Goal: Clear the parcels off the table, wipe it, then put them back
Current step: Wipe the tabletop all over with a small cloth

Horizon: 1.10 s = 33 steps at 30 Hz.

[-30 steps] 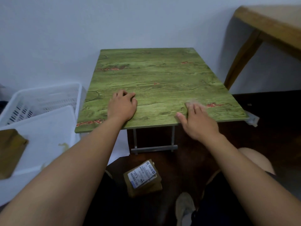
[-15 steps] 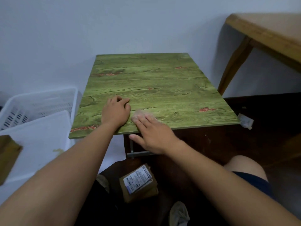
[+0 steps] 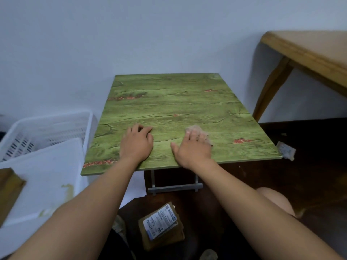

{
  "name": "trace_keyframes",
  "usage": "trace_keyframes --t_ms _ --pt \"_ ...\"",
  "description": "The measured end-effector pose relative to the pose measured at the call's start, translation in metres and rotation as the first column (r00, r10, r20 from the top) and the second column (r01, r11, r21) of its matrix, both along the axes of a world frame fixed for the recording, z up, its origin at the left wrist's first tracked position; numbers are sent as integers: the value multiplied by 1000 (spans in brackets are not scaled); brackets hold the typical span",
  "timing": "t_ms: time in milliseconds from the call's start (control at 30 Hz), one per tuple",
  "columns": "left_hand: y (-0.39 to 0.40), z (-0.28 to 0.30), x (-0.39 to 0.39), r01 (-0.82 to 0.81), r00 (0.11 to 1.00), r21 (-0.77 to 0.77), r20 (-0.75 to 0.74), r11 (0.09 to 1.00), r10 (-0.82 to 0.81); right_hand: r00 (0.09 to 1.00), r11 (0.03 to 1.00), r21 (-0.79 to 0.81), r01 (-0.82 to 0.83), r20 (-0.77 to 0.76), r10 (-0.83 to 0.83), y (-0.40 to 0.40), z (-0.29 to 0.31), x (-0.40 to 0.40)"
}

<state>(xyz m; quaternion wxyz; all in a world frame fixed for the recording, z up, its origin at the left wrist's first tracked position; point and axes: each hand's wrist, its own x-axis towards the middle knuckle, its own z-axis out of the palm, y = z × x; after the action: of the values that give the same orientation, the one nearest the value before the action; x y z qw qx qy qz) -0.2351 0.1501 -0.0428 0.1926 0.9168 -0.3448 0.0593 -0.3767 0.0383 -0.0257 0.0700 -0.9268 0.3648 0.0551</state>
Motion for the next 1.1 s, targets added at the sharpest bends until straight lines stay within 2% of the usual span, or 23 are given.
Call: trace_keyframes --t_ms 133,200,300,433,700,767,833,933,1000,1100 --pt "-2 -2 2 12 1000 -6 22 1000 -12 972 974 30 -224 81 221 -11 -1 34" --pt "-2 -2 3 15 999 -8 33 1000 -15 930 938 29 -345 144 338 -17 0 45" --pt "-1 -4 4 16 999 -15 36 1000 -16 856 865 15 -502 149 494 -31 5 47" --pt "-2 -3 3 9 999 -5 44 1000 -9 801 800 79 -595 137 582 -68 11 33" --pt "-2 -1 2 7 1000 -18 27 1000 -7 923 925 51 -378 93 372 -121 11 1" --pt "-2 -2 2 10 1000 -12 27 1000 -9 970 970 56 -236 71 232 -129 7 -2" --pt "-2 -2 2 10 1000 -7 27 1000 -10 998 995 99 -19 58 13 -133 6 -3" --pt "-3 -3 3 5 1000 -6 22 1000 -5 963 951 160 266 -1 -269 -124 11 3" --pt "-3 -2 3 -2 1000 -3 25 1000 2 946 933 158 324 -55 -319 -108 16 13" --pt "-4 -2 4 -4 1000 -2 22 1000 4 968 954 165 250 -43 -246 -83 18 32"
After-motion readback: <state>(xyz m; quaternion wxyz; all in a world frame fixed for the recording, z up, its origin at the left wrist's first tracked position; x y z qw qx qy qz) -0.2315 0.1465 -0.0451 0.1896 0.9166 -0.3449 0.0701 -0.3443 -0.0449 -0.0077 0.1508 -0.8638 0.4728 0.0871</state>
